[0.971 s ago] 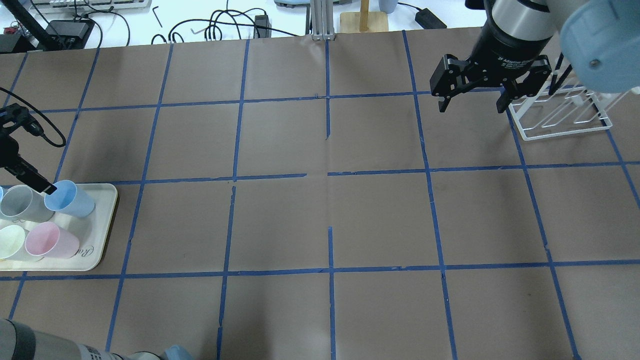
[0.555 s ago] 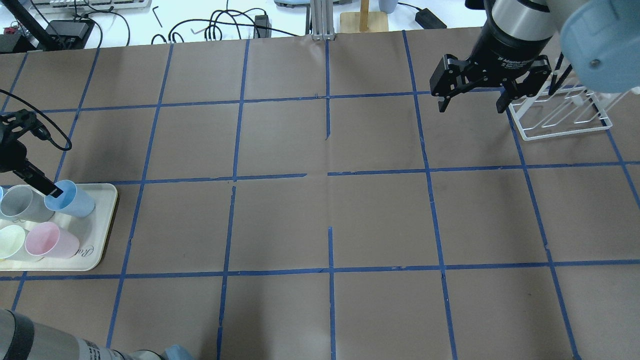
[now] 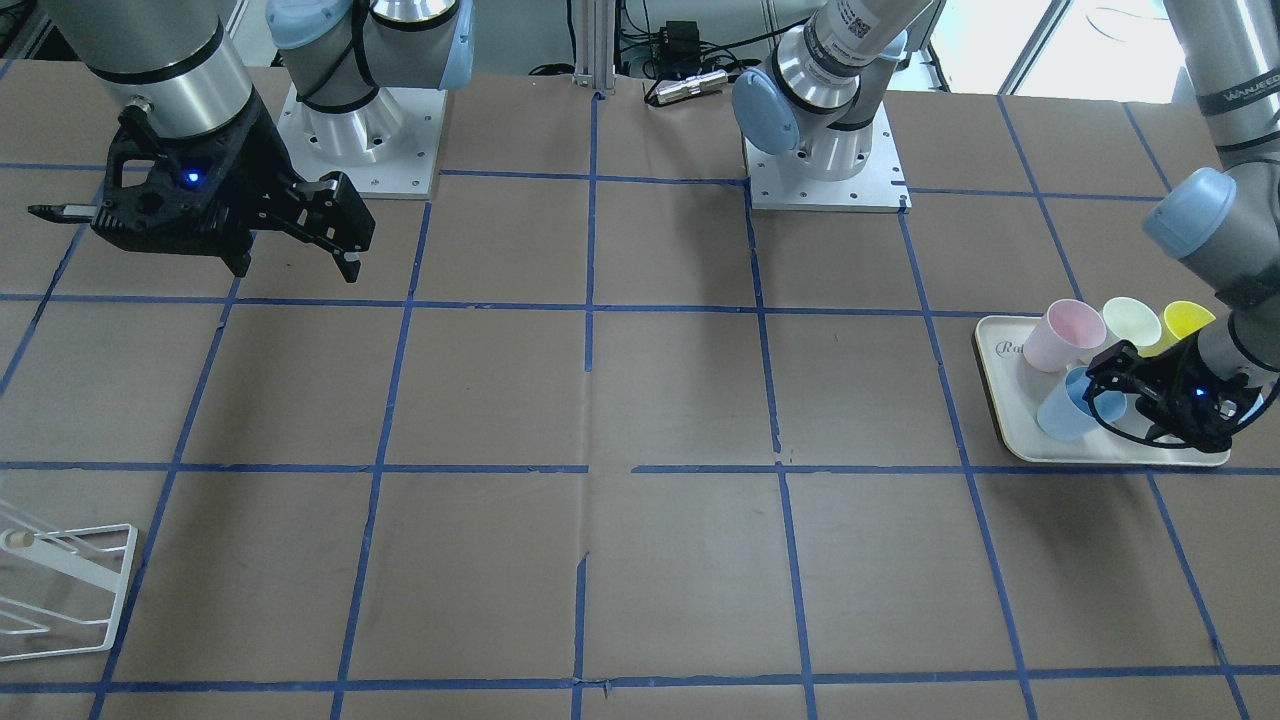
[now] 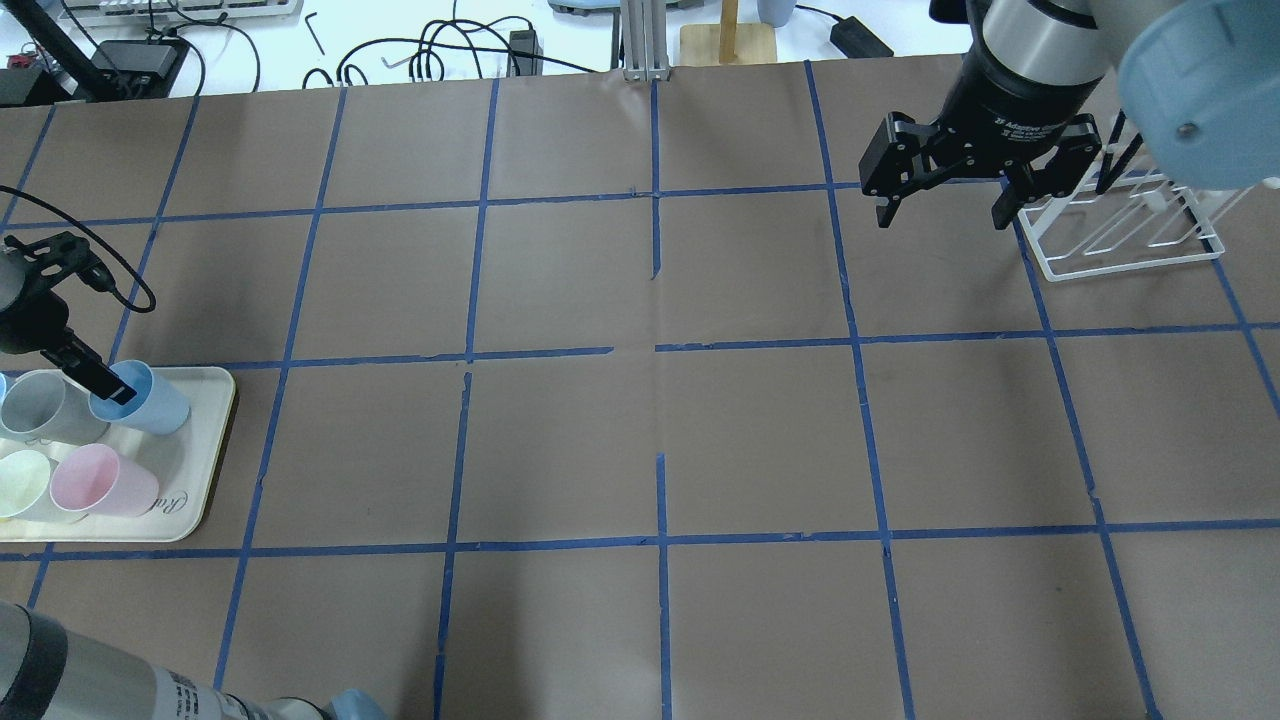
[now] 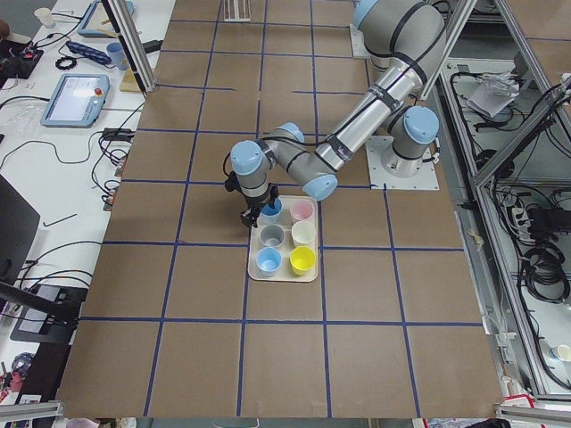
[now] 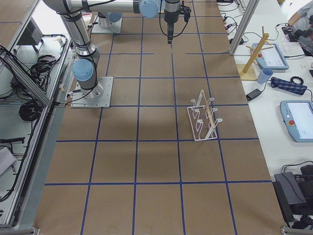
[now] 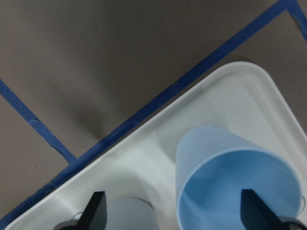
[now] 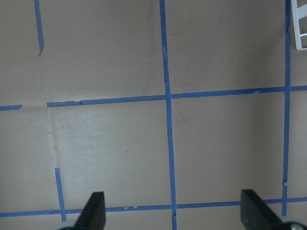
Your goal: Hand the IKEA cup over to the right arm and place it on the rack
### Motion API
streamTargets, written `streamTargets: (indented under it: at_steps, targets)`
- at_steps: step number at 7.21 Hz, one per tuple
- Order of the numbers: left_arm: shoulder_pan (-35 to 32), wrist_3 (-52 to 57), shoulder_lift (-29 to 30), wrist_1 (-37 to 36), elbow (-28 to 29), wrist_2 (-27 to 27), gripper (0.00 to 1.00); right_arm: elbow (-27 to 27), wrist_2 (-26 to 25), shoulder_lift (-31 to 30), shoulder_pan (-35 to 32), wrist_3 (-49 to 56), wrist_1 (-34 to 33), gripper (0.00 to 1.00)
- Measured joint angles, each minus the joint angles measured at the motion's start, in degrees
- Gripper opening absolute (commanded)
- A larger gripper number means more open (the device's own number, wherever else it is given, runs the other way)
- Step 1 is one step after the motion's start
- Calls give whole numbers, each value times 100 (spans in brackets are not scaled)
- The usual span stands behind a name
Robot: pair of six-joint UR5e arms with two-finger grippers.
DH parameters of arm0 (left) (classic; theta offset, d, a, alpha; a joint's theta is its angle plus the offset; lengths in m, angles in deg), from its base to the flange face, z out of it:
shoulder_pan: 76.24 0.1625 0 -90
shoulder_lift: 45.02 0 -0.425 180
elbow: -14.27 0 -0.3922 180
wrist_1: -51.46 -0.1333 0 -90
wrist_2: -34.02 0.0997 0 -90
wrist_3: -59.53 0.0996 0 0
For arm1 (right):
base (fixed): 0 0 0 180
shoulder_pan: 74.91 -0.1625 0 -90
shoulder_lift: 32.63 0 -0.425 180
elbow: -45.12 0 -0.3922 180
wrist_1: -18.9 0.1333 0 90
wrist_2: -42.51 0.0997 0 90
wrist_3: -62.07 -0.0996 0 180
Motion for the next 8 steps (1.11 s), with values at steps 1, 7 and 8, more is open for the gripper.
streamTargets:
  at_steps: [1,7,8]
  targets:
    - [0,1,12,4,1,0,0,0,3,-1,0,0,0,100]
    - [-328,-1107,-102,165,301,-298,0,-1,6,-1,0,0,0,100]
    - [-585,-1741,-156,383,504,-390,0,-1,4,-1,0,0,0,100]
